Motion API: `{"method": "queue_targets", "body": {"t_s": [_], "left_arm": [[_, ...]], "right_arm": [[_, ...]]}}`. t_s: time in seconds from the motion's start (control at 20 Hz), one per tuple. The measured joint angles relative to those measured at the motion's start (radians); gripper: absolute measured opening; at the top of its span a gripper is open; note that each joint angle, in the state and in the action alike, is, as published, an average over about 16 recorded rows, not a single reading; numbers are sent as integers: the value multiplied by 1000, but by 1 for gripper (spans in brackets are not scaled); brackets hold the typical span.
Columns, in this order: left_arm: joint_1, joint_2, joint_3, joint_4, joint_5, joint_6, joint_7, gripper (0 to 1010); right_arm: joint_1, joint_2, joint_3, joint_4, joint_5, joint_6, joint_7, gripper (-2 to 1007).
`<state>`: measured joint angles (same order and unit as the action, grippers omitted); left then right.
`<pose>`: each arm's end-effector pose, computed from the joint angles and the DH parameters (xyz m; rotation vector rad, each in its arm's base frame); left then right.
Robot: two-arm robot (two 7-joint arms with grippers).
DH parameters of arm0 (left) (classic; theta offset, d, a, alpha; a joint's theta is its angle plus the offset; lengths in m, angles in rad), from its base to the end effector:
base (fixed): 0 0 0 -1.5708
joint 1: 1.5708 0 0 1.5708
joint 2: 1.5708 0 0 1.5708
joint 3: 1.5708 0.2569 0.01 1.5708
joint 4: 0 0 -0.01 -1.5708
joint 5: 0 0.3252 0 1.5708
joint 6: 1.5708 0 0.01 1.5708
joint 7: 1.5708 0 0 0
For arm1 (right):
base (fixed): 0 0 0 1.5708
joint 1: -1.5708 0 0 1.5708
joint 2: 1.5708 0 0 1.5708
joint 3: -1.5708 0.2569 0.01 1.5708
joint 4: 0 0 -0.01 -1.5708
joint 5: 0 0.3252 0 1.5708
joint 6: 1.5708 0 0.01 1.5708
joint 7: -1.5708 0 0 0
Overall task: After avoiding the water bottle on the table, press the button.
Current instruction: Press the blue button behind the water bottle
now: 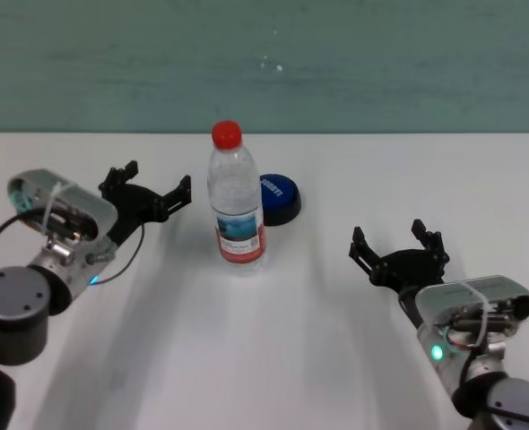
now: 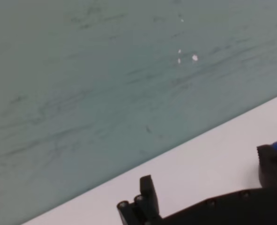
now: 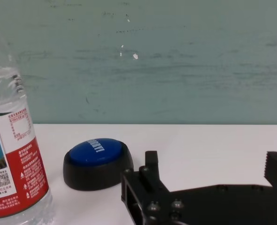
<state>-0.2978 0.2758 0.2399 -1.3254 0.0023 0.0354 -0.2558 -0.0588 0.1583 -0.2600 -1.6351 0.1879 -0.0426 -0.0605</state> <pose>0.4136 0.0188 -0.2462 0.2894 -0.2019 1.1522 0.3179 0.0489 -0.2750 0.0396 0.0387 -1.3661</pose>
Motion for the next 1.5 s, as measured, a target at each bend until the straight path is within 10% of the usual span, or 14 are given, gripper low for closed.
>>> {"method": "queue_targets", "body": {"t_s": [1.5], "left_arm": [[274, 5, -108, -280, -9, -14, 49, 1004]], "right_arm": [[0, 0, 0, 0, 0, 0, 0, 1003]]}}
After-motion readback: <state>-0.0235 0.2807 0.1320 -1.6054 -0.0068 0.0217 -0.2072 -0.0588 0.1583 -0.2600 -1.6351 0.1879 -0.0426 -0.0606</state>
